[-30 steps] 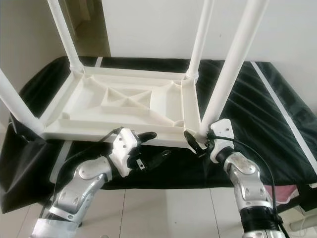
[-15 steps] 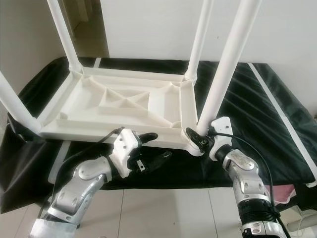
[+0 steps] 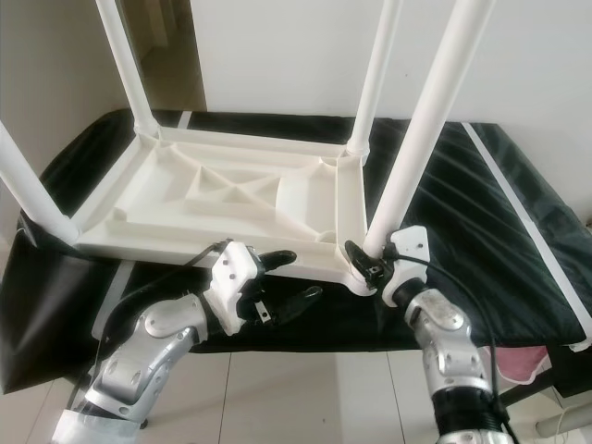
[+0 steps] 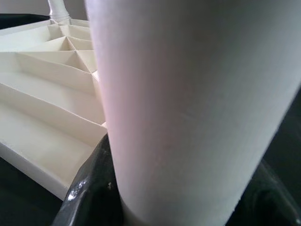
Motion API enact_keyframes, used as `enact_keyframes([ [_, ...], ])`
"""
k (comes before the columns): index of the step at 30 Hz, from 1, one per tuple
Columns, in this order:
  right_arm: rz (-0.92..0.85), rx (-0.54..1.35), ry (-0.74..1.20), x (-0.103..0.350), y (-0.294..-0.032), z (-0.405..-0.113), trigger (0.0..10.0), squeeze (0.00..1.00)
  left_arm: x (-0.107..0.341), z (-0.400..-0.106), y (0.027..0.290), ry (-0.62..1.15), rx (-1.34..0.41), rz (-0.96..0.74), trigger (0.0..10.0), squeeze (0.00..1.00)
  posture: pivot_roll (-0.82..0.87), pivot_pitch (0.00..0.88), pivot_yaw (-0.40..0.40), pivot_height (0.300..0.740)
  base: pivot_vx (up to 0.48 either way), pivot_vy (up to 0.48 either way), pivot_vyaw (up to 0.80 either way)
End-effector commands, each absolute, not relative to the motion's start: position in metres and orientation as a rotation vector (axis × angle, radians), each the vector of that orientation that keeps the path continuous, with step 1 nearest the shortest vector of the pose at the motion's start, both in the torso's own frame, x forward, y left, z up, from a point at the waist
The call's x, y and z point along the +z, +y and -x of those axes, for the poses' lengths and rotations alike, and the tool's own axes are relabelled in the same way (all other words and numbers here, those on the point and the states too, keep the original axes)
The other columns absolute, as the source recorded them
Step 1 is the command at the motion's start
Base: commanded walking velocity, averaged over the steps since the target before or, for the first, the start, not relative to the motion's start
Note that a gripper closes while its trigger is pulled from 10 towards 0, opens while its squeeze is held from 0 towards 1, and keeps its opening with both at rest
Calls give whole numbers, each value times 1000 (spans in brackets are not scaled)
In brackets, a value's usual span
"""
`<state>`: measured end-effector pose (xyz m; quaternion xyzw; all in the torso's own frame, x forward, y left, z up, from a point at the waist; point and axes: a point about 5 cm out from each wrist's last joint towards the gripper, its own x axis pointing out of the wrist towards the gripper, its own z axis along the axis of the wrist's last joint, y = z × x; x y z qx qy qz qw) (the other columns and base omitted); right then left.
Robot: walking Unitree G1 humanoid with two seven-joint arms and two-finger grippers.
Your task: Building children table
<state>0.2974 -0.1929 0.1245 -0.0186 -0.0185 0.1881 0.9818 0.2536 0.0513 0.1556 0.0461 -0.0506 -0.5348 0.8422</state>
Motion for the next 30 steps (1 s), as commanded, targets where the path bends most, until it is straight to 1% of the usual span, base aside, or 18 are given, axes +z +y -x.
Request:
enact_keyframes([
  [1, 27, 353, -36, 124, -193, -295, 10000, 0, 159, -252, 50, -115, -1172, -87, 10000, 0, -17, 0, -44, 740, 0, 0, 0],
  [11, 7, 228, -40, 124, -191, -289, 10000, 0, 163, -256, 52, -125, -1151, -63, 10000, 0, -26, 7, -43, 740, 0, 0, 0],
  [13, -30, 130, -38, 122, -187, -285, 10000, 0, 163, -255, 52, -125, -1147, -61, 10000, 0, -29, 18, -41, 740, 0, 0, 0],
  [14, -30, 130, -38, 122, -187, -285, 10000, 0, 163, -255, 52, -125, -1147, -61, 10000, 0, -29, 18, -41, 740, 0, 0, 0],
  [15, -47, 80, -31, 120, -185, -284, 10000, 0, 163, -255, 53, -124, -1146, -60, 10000, 0, -30, 19, -40, 740, 0, 0, 0],
  [17, -79, -103, 12, 112, -180, -281, 10000, 0, 165, -258, 53, -133, -1124, -61, 10000, 0, -30, 29, -41, 740, 0, 0, 0],
  [18, -79, -103, 12, 112, -180, -281, 10000, 0, 165, -258, 53, -133, -1124, -61, 10000, 0, -30, 29, -41, 740, 0, 0, 0],
  [23, -108, -258, 22, 107, -170, -277, 10000, 0, 166, -259, 54, -134, -1092, -37, 10000, 0, -31, 33, -41, 740, 0, 0, 0],
  [30, -113, -263, 13, 111, -161, -275, 10000, 0, 167, -258, 54, -138, -1077, -15, 10000, 0, -28, 35, -45, 740, 0, 0, 0],
])
